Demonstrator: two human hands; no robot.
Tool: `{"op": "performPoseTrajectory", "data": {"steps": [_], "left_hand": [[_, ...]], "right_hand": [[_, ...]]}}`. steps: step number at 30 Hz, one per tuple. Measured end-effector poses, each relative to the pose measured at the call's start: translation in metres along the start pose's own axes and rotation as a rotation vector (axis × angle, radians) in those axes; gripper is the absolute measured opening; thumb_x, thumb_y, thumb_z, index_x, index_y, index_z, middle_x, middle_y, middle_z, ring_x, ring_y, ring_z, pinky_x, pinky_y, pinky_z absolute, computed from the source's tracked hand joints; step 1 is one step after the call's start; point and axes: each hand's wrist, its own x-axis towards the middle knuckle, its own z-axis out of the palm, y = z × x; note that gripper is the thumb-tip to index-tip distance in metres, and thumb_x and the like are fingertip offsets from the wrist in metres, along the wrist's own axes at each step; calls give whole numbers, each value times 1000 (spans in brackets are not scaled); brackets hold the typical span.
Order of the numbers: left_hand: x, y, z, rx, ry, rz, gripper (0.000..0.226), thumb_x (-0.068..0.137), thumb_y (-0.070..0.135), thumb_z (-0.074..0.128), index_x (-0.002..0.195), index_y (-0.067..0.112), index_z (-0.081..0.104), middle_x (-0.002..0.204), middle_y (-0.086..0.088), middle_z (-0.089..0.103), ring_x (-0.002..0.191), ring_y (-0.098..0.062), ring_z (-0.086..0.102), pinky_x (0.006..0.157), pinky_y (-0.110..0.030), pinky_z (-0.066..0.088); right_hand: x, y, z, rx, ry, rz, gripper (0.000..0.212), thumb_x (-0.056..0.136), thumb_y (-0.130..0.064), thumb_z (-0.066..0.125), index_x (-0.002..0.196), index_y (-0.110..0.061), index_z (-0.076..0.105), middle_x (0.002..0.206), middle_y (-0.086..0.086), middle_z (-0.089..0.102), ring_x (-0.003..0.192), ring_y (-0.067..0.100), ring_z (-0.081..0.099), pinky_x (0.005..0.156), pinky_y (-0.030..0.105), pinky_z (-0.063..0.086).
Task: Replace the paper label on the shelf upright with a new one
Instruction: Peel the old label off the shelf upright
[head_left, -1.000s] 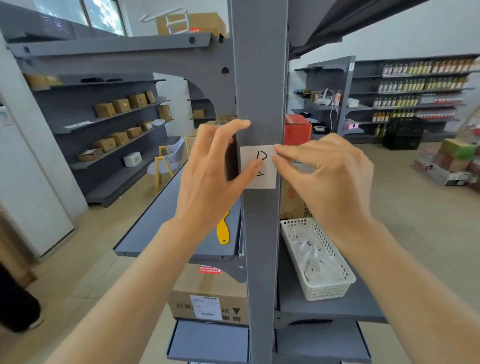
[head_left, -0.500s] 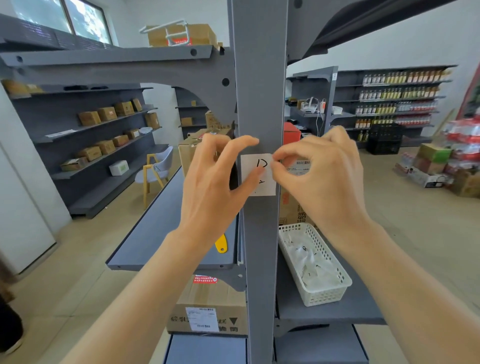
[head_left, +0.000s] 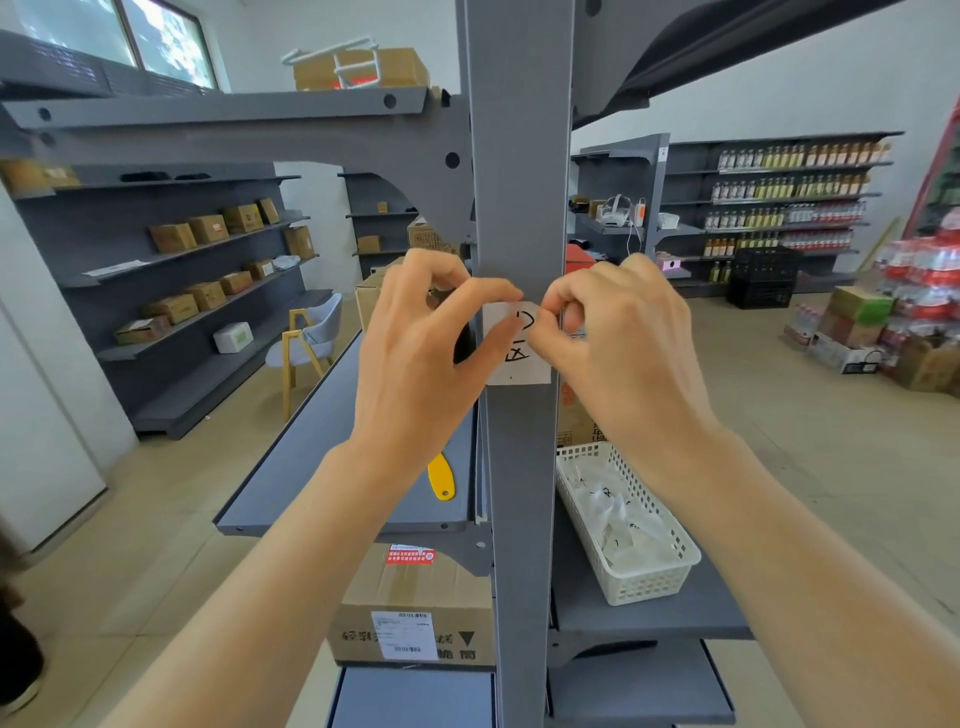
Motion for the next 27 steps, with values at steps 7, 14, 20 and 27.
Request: {"op": "performPoseTrajectory", "data": {"steps": [7, 14, 20, 27], "left_hand": [[1, -3, -10, 5, -89, 70, 18, 89, 37, 72, 90, 19, 75, 110, -11, 61, 105, -25, 49, 85, -33, 45], [-8, 4, -10, -81, -197, 60, 19, 94, 33, 58, 95, 17, 69, 97, 11, 54, 107, -13, 39, 86, -31, 31], [-8, 25, -20, -275, -14, 8, 17, 97, 29, 60, 99, 14, 68, 98, 26, 47, 101, -5, 39, 84, -42, 47], [-2, 37, -34, -561, -104, -215, 51, 95, 22, 67, 136, 39, 41, 107, 14, 68, 102, -22, 64, 88, -51, 54]], "right_hand": [[-15, 5, -13, 79, -51, -71, 7, 81, -12, 74, 81, -16, 68, 75, -3, 63, 76, 14, 49, 68, 18, 33], [-18, 16, -24, 171, -238, -19, 27, 85, -36, 79, 109, -25, 76, 99, -13, 64, 72, -13, 51, 69, 10, 35], [-20, 5, -34, 479, -218, 98, 5, 94, -22, 72, 89, -21, 71, 71, -18, 72, 57, 1, 62, 60, 8, 42], [-10, -7, -53, 632, -195, 171, 16, 96, -18, 70, 111, -24, 69, 72, -8, 79, 62, -1, 66, 65, 9, 46]]}}
